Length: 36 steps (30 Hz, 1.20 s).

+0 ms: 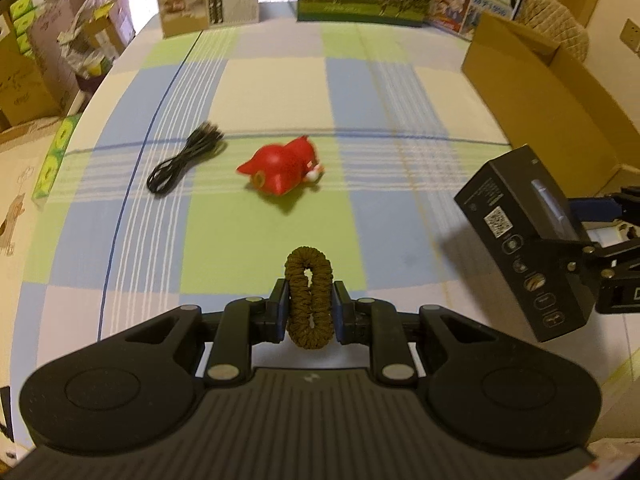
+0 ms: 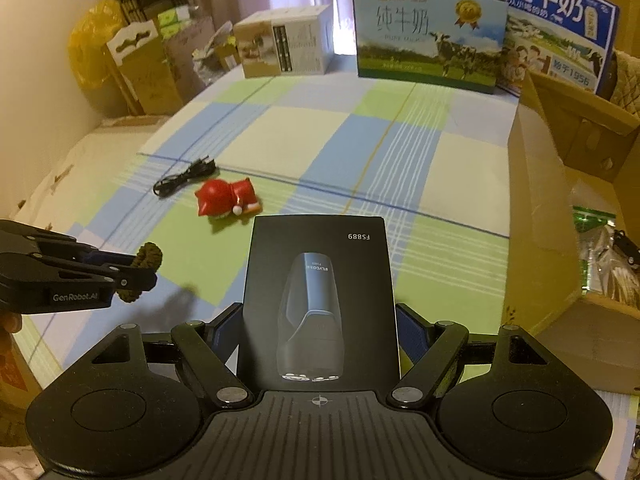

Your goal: Organize objects

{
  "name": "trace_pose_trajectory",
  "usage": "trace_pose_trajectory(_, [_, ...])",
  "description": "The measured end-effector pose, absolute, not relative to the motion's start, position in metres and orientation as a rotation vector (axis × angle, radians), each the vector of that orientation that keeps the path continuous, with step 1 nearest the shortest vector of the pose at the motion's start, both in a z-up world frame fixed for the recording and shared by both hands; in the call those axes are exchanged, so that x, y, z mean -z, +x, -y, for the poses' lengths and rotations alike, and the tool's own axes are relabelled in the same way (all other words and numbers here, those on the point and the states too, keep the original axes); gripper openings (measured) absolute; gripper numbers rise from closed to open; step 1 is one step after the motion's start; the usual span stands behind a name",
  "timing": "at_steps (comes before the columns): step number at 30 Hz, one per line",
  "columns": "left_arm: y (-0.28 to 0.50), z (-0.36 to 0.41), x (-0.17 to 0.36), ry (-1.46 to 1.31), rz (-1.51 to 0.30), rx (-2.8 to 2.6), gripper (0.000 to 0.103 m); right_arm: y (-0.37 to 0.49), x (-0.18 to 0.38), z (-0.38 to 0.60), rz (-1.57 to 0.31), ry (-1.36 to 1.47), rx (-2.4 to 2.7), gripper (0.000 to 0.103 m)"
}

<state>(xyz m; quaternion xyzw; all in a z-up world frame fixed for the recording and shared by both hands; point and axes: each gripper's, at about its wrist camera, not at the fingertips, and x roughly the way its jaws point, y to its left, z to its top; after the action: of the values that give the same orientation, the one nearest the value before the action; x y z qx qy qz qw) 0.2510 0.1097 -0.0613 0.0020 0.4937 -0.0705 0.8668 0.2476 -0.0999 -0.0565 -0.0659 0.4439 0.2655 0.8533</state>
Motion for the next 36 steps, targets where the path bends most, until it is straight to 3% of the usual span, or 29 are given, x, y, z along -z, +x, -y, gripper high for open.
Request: trace_pose_trajectory(36, [0.276,0.04,-0.025,0.088,-0.79,0.409,0.018,0.247,-0.029,0.234,-0.719,0.015,-0.427,0.076])
